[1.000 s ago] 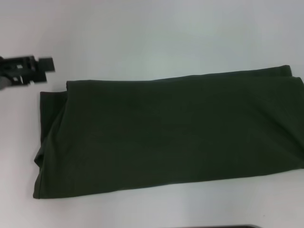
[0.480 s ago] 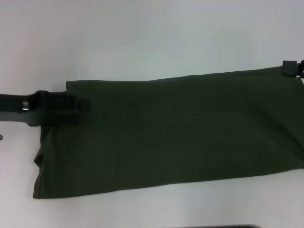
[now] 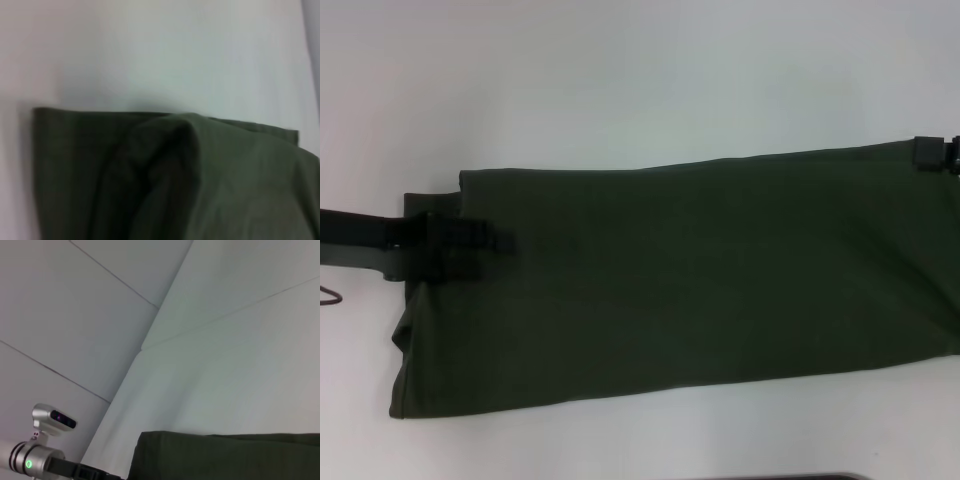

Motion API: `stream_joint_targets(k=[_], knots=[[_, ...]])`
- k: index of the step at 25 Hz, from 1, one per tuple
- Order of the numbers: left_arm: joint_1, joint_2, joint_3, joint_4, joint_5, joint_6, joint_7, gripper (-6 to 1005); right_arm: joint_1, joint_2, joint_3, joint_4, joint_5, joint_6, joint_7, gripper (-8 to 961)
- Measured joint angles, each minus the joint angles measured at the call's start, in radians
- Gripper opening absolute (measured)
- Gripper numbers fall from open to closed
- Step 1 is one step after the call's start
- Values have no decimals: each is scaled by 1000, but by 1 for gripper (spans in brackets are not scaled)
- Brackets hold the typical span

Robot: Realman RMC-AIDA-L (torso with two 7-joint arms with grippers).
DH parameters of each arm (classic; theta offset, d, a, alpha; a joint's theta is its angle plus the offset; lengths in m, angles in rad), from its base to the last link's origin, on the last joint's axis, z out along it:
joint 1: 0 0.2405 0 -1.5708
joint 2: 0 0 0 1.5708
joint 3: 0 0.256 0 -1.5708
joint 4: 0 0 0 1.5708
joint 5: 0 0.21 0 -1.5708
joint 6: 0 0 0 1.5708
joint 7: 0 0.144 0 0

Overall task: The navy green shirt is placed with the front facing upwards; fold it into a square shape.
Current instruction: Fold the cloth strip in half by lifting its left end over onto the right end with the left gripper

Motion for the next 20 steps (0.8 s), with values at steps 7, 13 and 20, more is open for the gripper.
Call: stream_joint_targets(k=[7,13,20], knots=[[-3,6,2,0,26,-42,-18,821,-5,2,-4,0,1,3,0,866],[-13,7,3,-5,57,-79,-31,822,-5,2,-6,0,0,4,1,866],[-27,4,3,-6,101,-100,-49,818,-5,2,-7,0,0,4,5,866]])
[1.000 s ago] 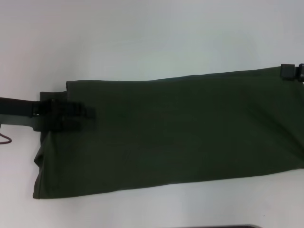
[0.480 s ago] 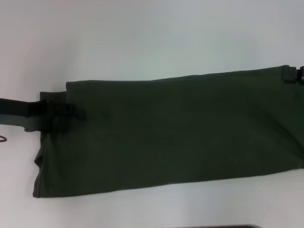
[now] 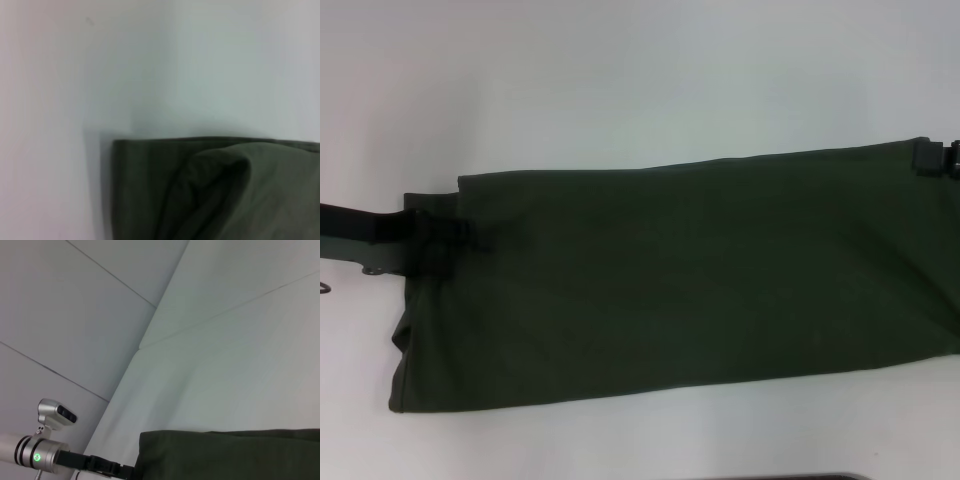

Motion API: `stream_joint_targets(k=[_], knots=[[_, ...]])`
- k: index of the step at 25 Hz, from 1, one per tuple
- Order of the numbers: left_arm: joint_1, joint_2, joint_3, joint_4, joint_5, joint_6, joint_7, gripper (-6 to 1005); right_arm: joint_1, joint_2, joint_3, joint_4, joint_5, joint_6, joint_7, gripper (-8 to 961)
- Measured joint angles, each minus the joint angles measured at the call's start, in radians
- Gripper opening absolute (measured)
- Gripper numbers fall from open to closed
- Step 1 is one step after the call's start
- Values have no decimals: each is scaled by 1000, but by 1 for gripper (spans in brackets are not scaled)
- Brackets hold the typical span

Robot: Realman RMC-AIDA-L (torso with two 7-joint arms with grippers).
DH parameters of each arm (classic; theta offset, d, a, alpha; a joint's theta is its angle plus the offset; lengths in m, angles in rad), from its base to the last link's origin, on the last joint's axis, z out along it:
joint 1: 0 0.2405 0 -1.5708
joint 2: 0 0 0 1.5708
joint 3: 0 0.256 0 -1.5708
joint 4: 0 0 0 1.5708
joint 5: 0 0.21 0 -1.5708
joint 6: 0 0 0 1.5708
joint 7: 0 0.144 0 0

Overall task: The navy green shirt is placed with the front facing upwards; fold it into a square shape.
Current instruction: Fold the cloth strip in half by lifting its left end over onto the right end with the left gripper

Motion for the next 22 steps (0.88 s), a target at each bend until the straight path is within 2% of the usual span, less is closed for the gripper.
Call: stream_joint_targets(k=[5,11,15,18,22], knots=[[7,13,-15,-25,-2,28,-7,821,0,0,0,0,0,0,1,867],[11,39,-94,-110,-6,188,-4,823,0,-6,-3,0,0,-6,4,867],[16,62,-88,-154,4,269,-11,823,-1,-8,-5,0,0,-5,6,867],[21,63,-65,-159,20,274,-9,823,-2,-9,-8,0,-1,-1,7,867],[23,49,-59,-153,52,213,-21,822,-3,-9,-8,0,-2,2,7,867]])
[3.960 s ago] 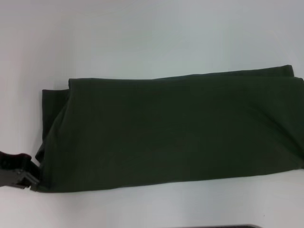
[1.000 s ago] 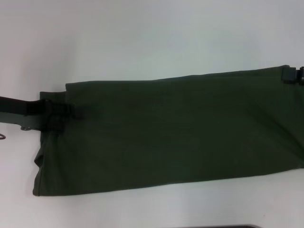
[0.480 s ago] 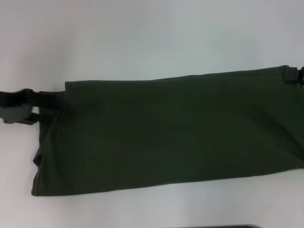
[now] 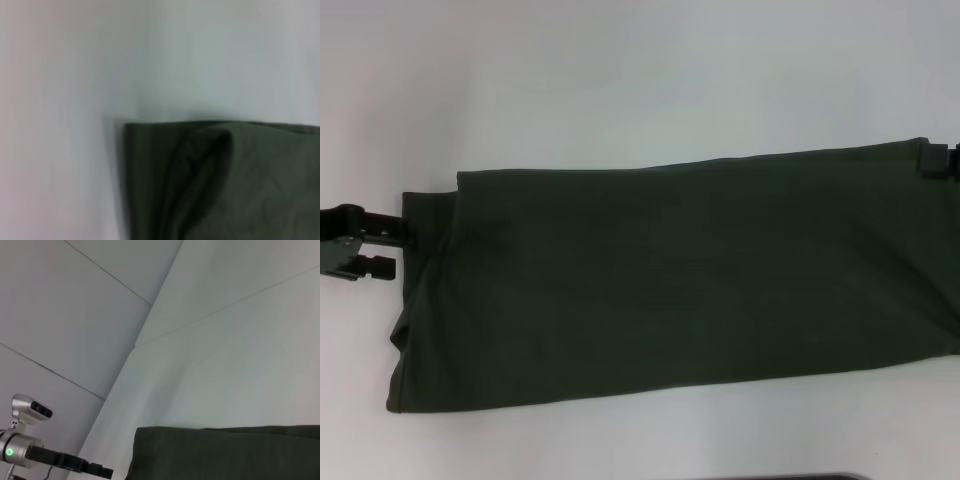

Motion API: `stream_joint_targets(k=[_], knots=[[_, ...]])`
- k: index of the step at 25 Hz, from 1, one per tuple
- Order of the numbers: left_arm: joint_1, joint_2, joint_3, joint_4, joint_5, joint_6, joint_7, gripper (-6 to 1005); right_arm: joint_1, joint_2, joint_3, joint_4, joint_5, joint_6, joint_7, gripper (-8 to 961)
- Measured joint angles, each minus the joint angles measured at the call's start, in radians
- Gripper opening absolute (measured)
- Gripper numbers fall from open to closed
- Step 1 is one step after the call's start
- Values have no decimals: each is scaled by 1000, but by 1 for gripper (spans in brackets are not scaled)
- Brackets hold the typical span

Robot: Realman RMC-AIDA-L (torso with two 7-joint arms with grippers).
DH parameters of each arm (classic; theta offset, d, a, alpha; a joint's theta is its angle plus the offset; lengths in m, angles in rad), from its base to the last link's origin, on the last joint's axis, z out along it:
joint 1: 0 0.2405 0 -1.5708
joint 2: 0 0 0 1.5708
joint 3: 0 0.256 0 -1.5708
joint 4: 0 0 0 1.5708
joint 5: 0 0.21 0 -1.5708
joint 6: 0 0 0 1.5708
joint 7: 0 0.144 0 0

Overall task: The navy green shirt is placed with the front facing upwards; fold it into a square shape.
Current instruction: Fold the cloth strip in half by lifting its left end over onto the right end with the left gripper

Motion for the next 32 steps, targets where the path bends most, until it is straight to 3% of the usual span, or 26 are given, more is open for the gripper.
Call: stream_joint_targets(k=[10,32], knots=[[-6,-28,5,3,65,-74,-41,822,0,0,0,0,-1,1,0,867],[-6,-42,6,24,84,-117,-41,823,-9,-2,8,0,-1,1,0,866]])
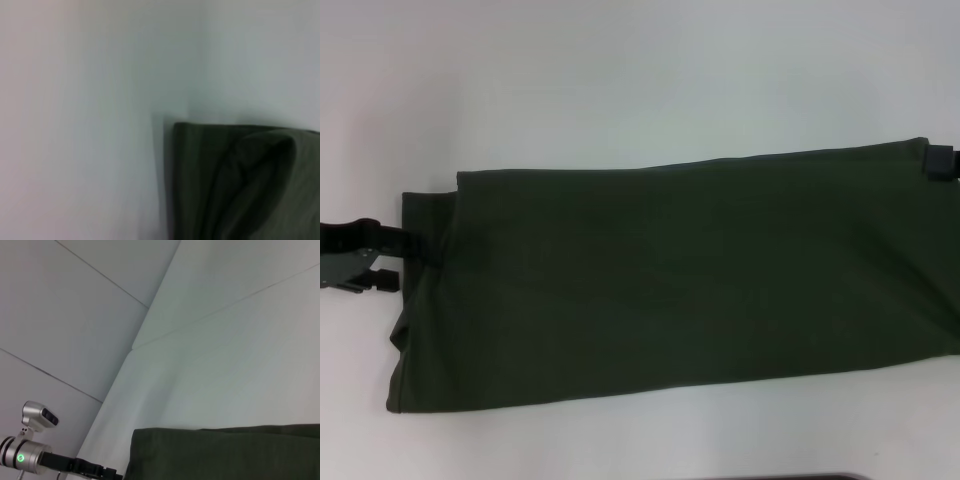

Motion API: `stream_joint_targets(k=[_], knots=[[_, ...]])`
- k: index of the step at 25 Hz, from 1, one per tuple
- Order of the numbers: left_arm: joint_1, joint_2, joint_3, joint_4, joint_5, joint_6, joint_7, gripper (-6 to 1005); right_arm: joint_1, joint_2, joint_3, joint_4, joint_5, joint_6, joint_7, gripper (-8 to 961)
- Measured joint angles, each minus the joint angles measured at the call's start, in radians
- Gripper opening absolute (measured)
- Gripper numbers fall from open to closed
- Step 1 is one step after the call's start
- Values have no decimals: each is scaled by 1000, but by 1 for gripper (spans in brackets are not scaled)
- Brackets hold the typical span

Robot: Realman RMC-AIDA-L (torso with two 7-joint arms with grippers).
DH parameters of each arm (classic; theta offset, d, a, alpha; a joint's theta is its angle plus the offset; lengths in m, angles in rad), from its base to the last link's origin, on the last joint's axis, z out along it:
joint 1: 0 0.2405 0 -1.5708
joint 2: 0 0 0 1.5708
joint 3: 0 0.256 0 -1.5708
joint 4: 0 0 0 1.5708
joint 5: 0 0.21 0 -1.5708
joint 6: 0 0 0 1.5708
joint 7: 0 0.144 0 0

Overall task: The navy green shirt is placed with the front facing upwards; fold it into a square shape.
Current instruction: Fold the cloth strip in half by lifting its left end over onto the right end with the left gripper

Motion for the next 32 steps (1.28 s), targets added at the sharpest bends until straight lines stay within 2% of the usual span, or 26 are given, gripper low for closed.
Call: stream_joint_targets(k=[22,32], knots=[[-1,-2,0,26,14,-5,0,822,-3,-4,0,0,0,-3,1,867],[-15,-18,0,29,14,4,0,823,-3,-5,-5,2,0,-8,2,866]])
